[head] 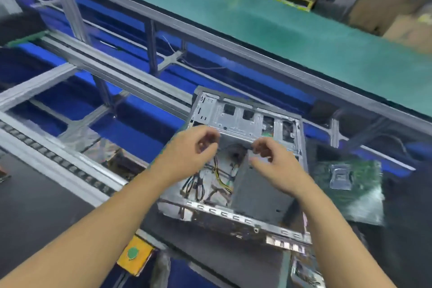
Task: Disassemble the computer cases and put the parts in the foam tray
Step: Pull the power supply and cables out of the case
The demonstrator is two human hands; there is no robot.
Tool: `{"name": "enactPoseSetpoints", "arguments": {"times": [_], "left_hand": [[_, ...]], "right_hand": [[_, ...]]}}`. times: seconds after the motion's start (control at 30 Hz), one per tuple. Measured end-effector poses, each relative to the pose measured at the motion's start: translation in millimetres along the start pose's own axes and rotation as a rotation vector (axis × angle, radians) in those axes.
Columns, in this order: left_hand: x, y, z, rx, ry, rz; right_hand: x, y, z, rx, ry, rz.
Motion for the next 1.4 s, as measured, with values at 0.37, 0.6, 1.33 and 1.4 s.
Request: {"name": "enactPoseSetpoints", "arguments": {"times": [0.37,0.6,1.33,1.4], "left_hand": [[54.5,-22.7,170.1,0.089,-0.777,-0.342],[46.3,-35.4,169.1,-0.042,-0.747,-0.281],[49.7,111.2,58.1,0.284,-0.043,0.293],[57.2,126.7,63.7,0.350,0.136,0.334]], "right_hand": [[-7.0,101.1,-7.0,-0.490,-0.529,0.316],[-10.6,104.9,-2.5,-0.534,-0.499,0.247],[-116.3,-76.0,-244.0,-0.182,0.458,-0.251],[-138.3,-74.9,-261.1,-0.203,0.554,-0.270]]}}
Point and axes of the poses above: each hand's wrist, its own x-axis towards the middle knuckle, its own z-axis out of the palm, y = z × x, the point moved 7 cm from there along x, towards the middle knuckle, and after that the axes turned 13 degrees about -z, right-handed, at the moved point
